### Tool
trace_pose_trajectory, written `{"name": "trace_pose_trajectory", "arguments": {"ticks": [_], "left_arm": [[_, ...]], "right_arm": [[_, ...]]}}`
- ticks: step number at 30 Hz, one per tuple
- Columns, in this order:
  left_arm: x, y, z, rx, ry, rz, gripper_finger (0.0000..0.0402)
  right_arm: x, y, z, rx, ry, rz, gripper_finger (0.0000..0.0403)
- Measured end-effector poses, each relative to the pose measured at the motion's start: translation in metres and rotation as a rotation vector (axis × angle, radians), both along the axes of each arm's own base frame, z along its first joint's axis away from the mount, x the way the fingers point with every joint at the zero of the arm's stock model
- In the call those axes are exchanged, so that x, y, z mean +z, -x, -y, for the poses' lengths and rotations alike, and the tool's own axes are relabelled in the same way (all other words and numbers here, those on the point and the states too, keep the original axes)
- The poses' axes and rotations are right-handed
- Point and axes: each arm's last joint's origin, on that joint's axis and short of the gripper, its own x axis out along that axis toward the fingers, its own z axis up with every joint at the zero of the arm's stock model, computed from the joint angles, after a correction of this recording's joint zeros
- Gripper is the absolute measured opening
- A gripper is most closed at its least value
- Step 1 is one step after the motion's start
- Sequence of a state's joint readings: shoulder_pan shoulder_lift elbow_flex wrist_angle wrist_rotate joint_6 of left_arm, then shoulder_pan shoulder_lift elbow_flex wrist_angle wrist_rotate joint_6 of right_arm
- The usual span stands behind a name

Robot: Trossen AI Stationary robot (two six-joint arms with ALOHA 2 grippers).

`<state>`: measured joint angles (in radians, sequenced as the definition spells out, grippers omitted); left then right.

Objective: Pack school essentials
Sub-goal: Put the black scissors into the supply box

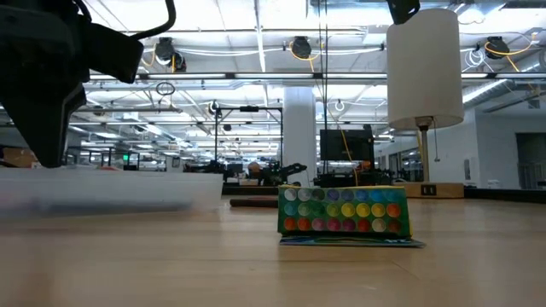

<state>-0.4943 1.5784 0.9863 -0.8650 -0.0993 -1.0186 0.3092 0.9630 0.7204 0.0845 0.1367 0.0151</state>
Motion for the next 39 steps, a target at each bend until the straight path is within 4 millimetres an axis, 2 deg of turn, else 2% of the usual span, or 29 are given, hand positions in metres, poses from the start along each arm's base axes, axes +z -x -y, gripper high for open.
{"name": "trace_pose_trajectory", "arguments": {"ticks": [14, 23, 29, 39], "left_arm": [[0.000, -0.001, -0.002, -0.006, -0.076, 0.042, 0.0088], [0.004, -0.002, 0.009, 0.000, -0.254, 0.227, 0.0088], [0.007, -0.005, 0.020, -0.059, -0.344, 0.367, 0.0088], [0.013, -0.007, 0.029, -0.138, -0.478, 0.492, 0.0088]], "right_arm": [[0.000, 0.000, 0.000, -0.002, -0.015, -0.003, 0.0210], [-0.007, 0.002, 0.002, -0.061, -0.056, -0.079, 0.0210], [-0.020, -0.002, 0.003, -0.143, -0.016, -0.169, 0.0210], [-0.060, -0.029, 0.003, -0.156, 0.147, -0.341, 0.0210]]}}
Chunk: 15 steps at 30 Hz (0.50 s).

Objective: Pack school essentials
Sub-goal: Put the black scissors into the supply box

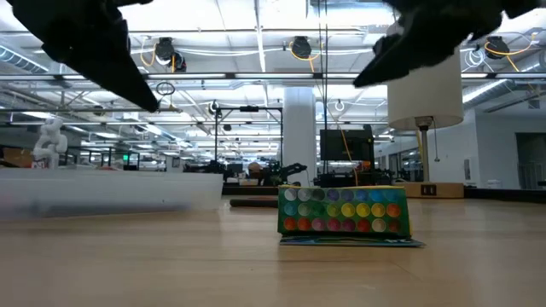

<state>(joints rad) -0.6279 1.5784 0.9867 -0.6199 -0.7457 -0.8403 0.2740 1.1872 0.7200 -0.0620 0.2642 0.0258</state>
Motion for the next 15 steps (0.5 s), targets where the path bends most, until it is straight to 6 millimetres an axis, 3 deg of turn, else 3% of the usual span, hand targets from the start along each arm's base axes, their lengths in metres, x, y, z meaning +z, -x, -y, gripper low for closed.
{"name": "trace_pose_trajectory", "arguments": {"ticks": [9, 15], "left_arm": [[0.005, 0.003, 0.020, -0.134, -0.084, 0.078, 0.0088], [-0.007, 0.005, 0.023, -0.180, -0.075, 0.125, 0.0088]], "right_arm": [[-0.042, -0.025, 0.017, -0.075, 0.042, -0.151, 0.0210], [-0.068, -0.042, 0.027, -0.038, -0.029, -0.200, 0.0210]]}}
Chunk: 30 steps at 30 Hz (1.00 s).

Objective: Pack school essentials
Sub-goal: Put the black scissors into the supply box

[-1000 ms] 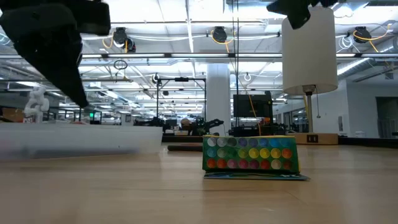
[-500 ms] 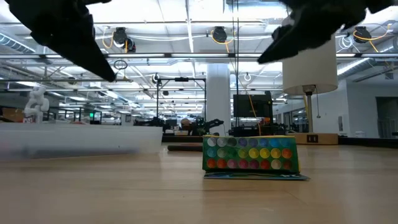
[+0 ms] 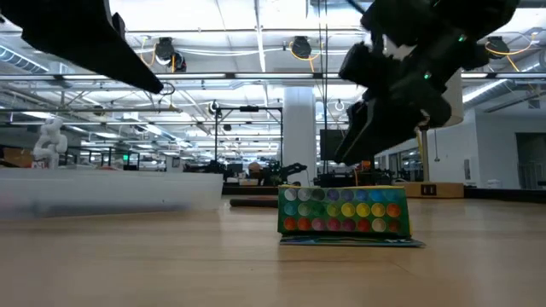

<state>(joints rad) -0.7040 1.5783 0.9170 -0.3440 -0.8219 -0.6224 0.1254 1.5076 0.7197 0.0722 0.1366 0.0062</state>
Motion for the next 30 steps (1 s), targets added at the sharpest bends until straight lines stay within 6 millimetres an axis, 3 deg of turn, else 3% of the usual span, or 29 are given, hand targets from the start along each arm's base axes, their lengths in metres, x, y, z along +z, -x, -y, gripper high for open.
{"name": "trace_pose_trajectory", "arguments": {"ticks": [7, 21, 30], "left_arm": [[-0.011, 0.002, -0.003, -0.013, 0.013, 0.021, 0.0088], [-0.004, -0.001, 0.008, -0.058, 0.067, 0.107, 0.0088], [0.000, 0.009, 0.030, -0.102, 0.101, 0.196, 0.0088]], "right_arm": [[-0.015, -0.012, 0.011, -0.004, -0.014, 0.012, 0.0210], [-0.021, -0.018, 0.010, 0.042, -0.075, 0.058, 0.0210], [-0.042, 0.011, 0.009, 0.057, -0.161, 0.222, 0.0210]]}}
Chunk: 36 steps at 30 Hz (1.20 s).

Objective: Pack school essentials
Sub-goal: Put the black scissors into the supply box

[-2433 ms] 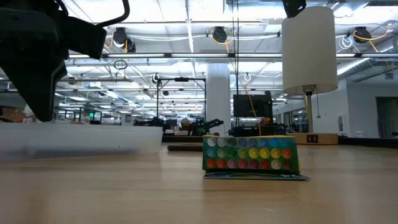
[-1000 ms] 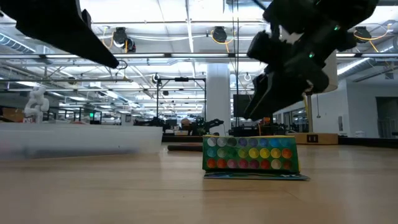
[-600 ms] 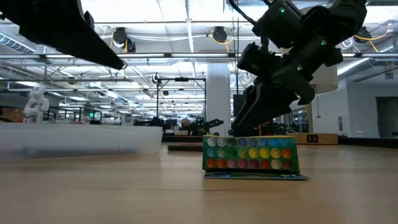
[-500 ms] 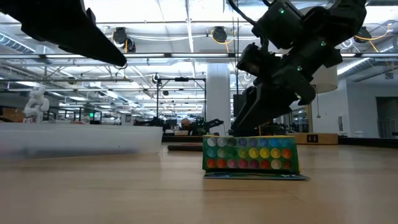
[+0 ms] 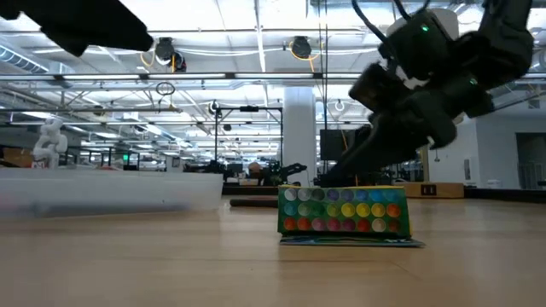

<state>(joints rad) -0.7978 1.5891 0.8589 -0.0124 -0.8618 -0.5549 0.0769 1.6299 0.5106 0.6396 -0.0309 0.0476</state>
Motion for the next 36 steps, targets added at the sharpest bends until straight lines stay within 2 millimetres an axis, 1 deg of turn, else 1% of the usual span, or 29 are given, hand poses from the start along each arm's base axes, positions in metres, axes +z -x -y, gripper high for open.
{"name": "trace_pose_trajectory", "arguments": {"ticks": [4, 9, 11, 17, 22, 25, 31, 36], "left_arm": [[-0.004, 0.003, 0.008, -0.018, 0.002, 0.013, 0.0088], [-0.011, 0.000, 0.012, -0.017, -0.009, 0.016, 0.0088], [-0.012, -0.001, 0.011, -0.024, -0.041, 0.011, 0.0088], [-0.011, -0.010, 0.002, -0.016, -0.114, 0.002, 0.0088], [-0.011, -0.016, -0.006, -0.008, -0.157, -0.010, 0.0088], [-0.010, -0.020, -0.010, -0.016, -0.201, -0.013, 0.0088], [-0.004, -0.035, -0.021, -0.009, -0.264, 0.016, 0.0088], [-0.004, -0.043, -0.028, -0.053, -0.225, 0.005, 0.0088]], "right_arm": [[-0.008, 0.014, -0.002, -0.023, -0.020, 0.018, 0.0210], [-0.012, 0.021, -0.004, -0.077, -0.004, 0.032, 0.0210], [-0.013, 0.023, -0.005, -0.094, -0.002, 0.029, 0.0210], [-0.016, 0.030, -0.005, -0.104, 0.014, 0.050, 0.0210], [-0.018, 0.039, -0.001, -0.131, 0.034, 0.085, 0.0210], [-0.021, 0.039, 0.003, -0.160, 0.032, 0.076, 0.0210], [-0.035, 0.039, 0.008, -0.199, 0.039, 0.018, 0.0210], [-0.040, 0.037, 0.006, -0.196, 0.017, 0.034, 0.0210]]}}
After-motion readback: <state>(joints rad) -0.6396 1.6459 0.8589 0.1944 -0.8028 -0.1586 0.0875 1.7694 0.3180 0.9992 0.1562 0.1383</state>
